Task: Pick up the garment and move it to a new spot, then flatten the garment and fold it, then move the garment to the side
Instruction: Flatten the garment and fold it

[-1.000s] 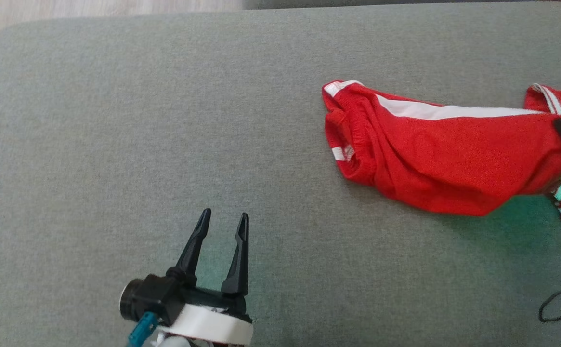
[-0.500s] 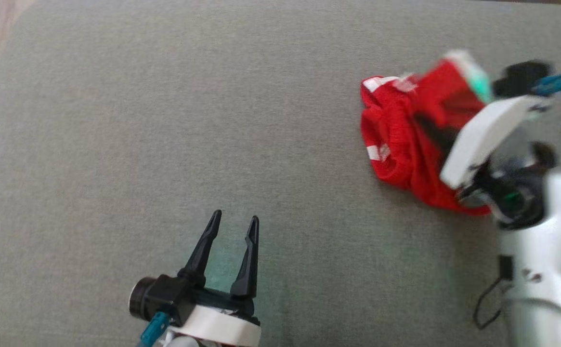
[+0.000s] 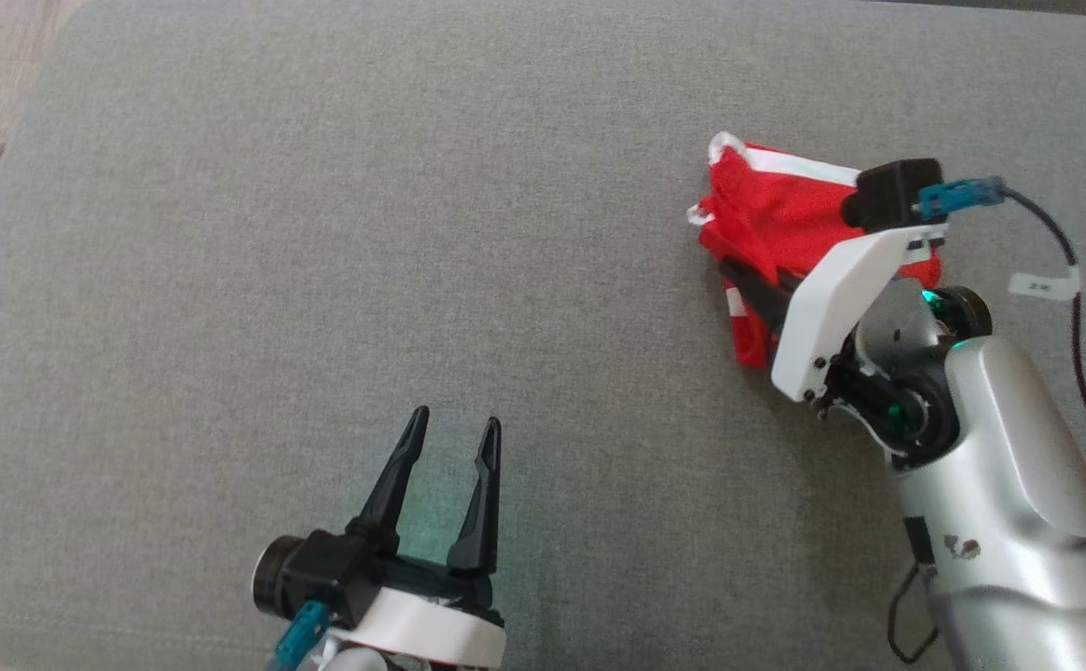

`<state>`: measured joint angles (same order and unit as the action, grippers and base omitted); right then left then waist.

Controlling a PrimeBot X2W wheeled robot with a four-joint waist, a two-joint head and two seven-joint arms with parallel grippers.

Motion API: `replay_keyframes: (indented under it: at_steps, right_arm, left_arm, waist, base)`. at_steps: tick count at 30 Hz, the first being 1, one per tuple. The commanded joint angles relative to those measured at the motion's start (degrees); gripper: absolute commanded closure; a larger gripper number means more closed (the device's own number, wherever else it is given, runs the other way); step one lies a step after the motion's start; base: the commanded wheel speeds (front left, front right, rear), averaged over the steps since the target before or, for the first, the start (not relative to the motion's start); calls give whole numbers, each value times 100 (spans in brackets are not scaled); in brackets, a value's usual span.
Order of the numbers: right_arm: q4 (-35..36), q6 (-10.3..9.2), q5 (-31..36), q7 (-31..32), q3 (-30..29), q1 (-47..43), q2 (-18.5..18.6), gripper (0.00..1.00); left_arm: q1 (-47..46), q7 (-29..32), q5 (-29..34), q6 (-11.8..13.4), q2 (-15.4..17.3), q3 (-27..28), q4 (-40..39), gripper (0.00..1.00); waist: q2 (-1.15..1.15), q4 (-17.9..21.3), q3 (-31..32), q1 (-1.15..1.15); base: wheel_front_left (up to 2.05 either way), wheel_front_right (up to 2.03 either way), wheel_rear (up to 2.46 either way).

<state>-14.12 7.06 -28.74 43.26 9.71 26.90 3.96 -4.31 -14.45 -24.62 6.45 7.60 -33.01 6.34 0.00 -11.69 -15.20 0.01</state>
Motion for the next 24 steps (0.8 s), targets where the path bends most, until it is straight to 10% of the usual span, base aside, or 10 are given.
replay_keyframes:
  at_steps: [1,2,4,14,24]
  right_arm:
    - [231,43,46,-109,293,178,76,79]
    - [249,43,83,-161,404,170,140,13]
    - [252,43,101,-205,484,153,189,0]
    - [1061,43,151,-942,997,-394,693,0]
    - [2010,43,1527,-2602,-503,-2087,814,0]
  left_arm:
    - [-5,-54,91,-64,-47,245,-125,0]
    - [4,-54,103,-78,-58,271,-114,0]
    - [15,-54,114,-90,-69,297,-104,0]
    - [179,-54,182,-151,-66,611,-31,0]
    - [529,-55,298,-134,7,1146,-199,0]
  waist:
    - [0,25,3,-1]
    - [0,43,9,-1]
    - [0,62,18,-1]
    - [0,452,363,-1]
    - [0,881,913,-1]
  base:
    - [0,0,0]
    - [0,0,0]
    - [0,0,0]
    - [0,0,0]
    - [0,0,0]
